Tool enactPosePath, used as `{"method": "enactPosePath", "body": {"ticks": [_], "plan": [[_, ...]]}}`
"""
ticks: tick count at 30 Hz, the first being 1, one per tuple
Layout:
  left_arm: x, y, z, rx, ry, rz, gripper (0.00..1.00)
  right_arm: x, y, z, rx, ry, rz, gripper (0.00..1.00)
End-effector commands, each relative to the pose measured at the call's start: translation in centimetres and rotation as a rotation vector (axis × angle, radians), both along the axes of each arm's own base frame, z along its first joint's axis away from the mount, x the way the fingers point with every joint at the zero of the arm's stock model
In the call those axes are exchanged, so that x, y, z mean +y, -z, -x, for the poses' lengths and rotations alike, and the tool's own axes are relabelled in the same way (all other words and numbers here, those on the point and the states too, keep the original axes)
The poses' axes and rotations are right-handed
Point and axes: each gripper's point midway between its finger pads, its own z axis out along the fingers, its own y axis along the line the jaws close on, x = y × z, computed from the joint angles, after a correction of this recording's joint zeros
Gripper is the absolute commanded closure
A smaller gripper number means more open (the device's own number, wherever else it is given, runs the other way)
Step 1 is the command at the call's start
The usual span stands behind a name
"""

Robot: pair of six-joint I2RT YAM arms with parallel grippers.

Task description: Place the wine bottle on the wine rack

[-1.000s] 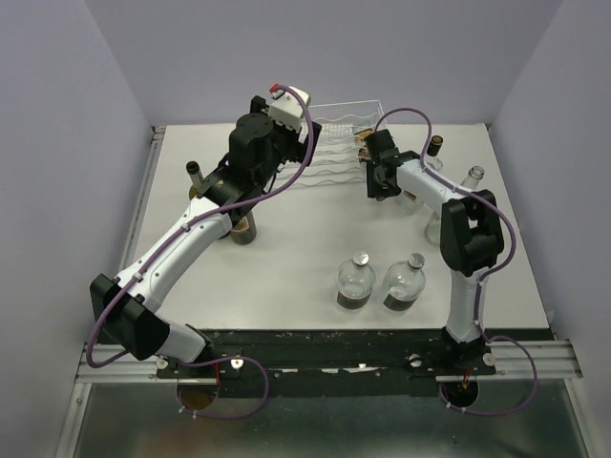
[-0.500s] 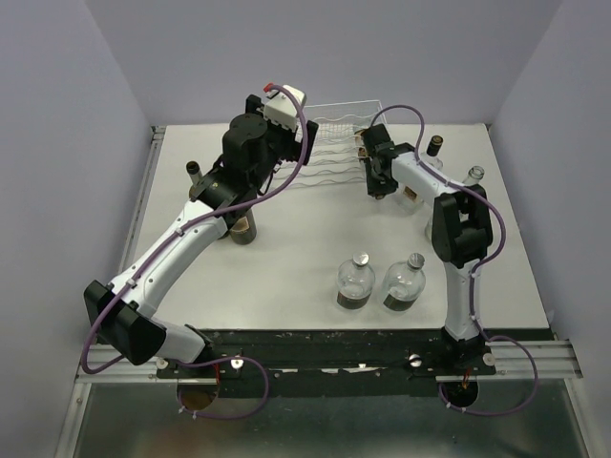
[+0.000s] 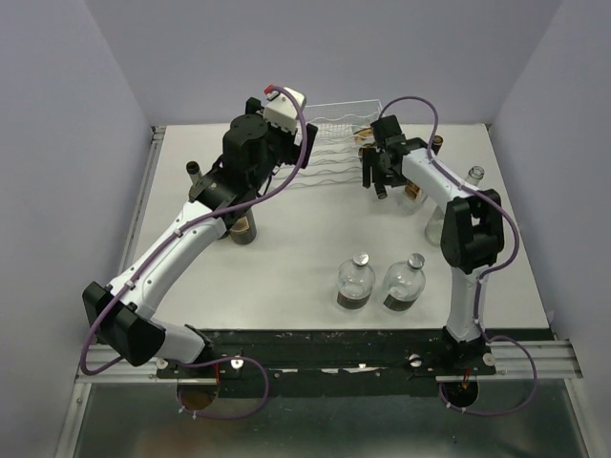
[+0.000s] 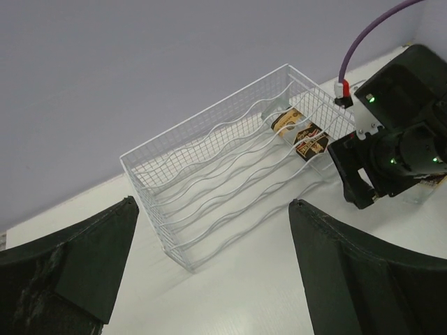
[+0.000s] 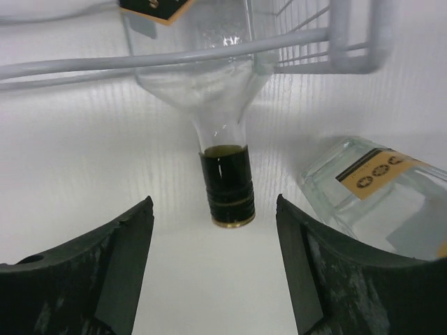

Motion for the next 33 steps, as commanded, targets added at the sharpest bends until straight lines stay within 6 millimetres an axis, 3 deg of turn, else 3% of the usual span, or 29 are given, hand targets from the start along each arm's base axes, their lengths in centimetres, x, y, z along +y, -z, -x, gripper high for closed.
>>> {"method": "enactPosePath", "body": {"ticks": [1, 8, 11, 15, 20, 25, 29, 33], "plan": [[0.3, -1.6, 1.2, -0.025, 0.026, 0.042, 0.01, 1.1, -8.5, 0.1, -0.156, -0.039, -0.125, 0.20], [-0.4, -2.4, 3.7, -0.044, 0.144, 0.071, 0.01, 1.6, -15.3, 5.0, -0.200, -0.124, -0.226, 0.14], [-1.5, -1.9, 5.5, -0.032, 0.247, 0.076, 0.01, 0.5, -18.2, 8.3, -0.224, -0.135, -0.229, 0.13], [-3.3, -1.2, 7.9, -0.015, 0.409, 0.091, 0.01, -0.3, -20.4, 13.7, -0.188, -0.212, -0.247, 0.11], [-4.4, -0.9, 9.3, 0.010, 0.493, 0.159, 0.01, -1.9, -20.3, 21.4, -0.024, -0.309, -0.233, 0.10], [-4.7, -0.3, 9.3, 0.023, 0.501, 0.176, 0.01, -2.5, -20.2, 27.6, 0.132, -0.330, -0.235, 0.13], [-4.4, -0.1, 8.9, 0.027, 0.464, 0.191, 0.01, -1.8, -19.9, 30.0, 0.168, -0.366, -0.222, 0.13], [-3.8, 0.3, 8.7, 0.030, 0.428, 0.194, 0.01, -2.9, -17.2, 31.8, 0.262, -0.342, -0.124, 0.14]]}}
